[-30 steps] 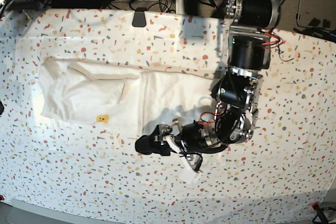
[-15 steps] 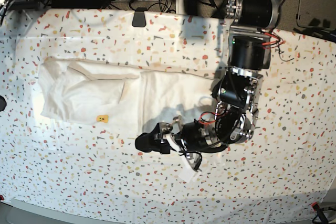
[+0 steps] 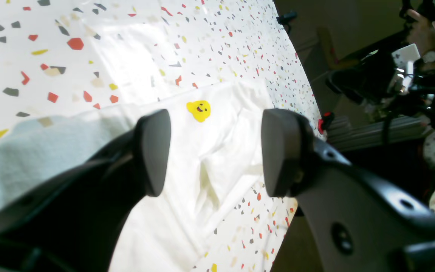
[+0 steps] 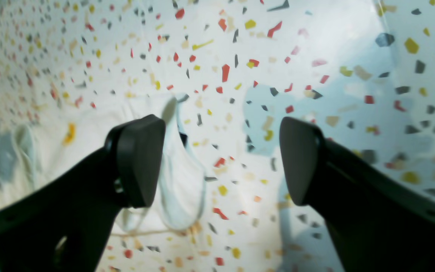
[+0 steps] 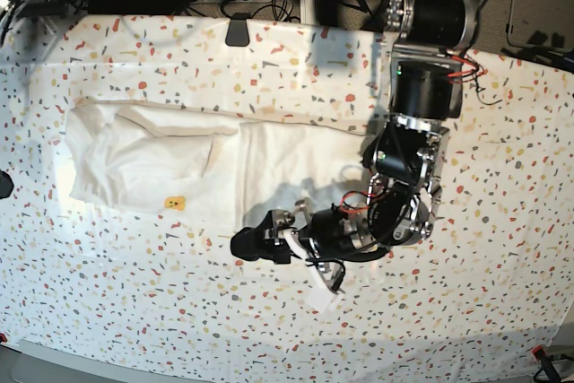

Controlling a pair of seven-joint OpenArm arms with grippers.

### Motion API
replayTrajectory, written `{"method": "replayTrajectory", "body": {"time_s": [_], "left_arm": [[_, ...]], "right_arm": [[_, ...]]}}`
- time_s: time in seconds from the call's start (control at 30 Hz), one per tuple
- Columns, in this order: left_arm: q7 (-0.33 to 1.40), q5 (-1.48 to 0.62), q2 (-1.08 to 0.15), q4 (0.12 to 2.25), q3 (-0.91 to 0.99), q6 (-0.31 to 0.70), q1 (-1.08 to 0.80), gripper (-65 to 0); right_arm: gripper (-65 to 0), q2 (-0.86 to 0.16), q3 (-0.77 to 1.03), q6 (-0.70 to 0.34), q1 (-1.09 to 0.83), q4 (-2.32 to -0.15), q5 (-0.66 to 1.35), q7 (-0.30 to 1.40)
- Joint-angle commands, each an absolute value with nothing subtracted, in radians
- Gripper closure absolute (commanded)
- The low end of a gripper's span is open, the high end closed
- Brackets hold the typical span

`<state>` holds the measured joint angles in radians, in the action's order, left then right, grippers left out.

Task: Fold the T-shirt properly

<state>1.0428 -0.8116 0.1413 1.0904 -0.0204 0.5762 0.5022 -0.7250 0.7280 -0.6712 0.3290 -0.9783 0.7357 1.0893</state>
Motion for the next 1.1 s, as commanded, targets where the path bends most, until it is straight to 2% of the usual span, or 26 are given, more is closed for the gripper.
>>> {"method": "replayTrajectory", "body": {"time_s": [0.0, 0.27, 0.4, 0.63, 0.77, 0.9, 1.07], "left_arm": [[1.024, -0.838, 0.149, 1.108, -0.021, 0.585, 0.535, -36.8], [1.023, -0.838, 0.149, 1.108, -0.021, 0.633, 0.535, -36.8], [1.023, -0.838, 0.149, 1.108, -0.021, 0.633, 0.535, -36.8], [1.024, -0.838, 0.149, 1.108, -0.021, 0.633, 0.535, -36.8], [1.027, -0.837, 0.149, 1.108, -0.021, 0.633, 0.535, -36.8], [1.032, -0.837, 0.149, 1.108, -0.021, 0.633, 0.535, -36.8], [1.032, -0.837, 0.149, 1.108, -0.021, 0.633, 0.535, -36.8]], "right_arm": [[-47.7, -0.744, 0.733, -0.682, 0.36, -0.957, 0.74, 1.078], [-47.7, -0.723, 0.732, -0.698, 0.504, -0.632, 0.736, 1.081], [-47.7, -0.689, 0.732, -0.698, 0.507, -0.617, 0.694, 1.076], [-47.7, -0.569, 0.732, -0.698, 0.501, -0.617, 0.578, 1.031], [-47.7, -0.522, 0.732, -0.698, 0.493, -0.617, 0.575, 1.027], [-47.7, -0.507, 0.731, -0.698, 0.492, -0.617, 0.59, 1.103], [-47.7, -0.529, 0.731, -0.698, 0.479, -0.618, 0.773, 1.308]]}}
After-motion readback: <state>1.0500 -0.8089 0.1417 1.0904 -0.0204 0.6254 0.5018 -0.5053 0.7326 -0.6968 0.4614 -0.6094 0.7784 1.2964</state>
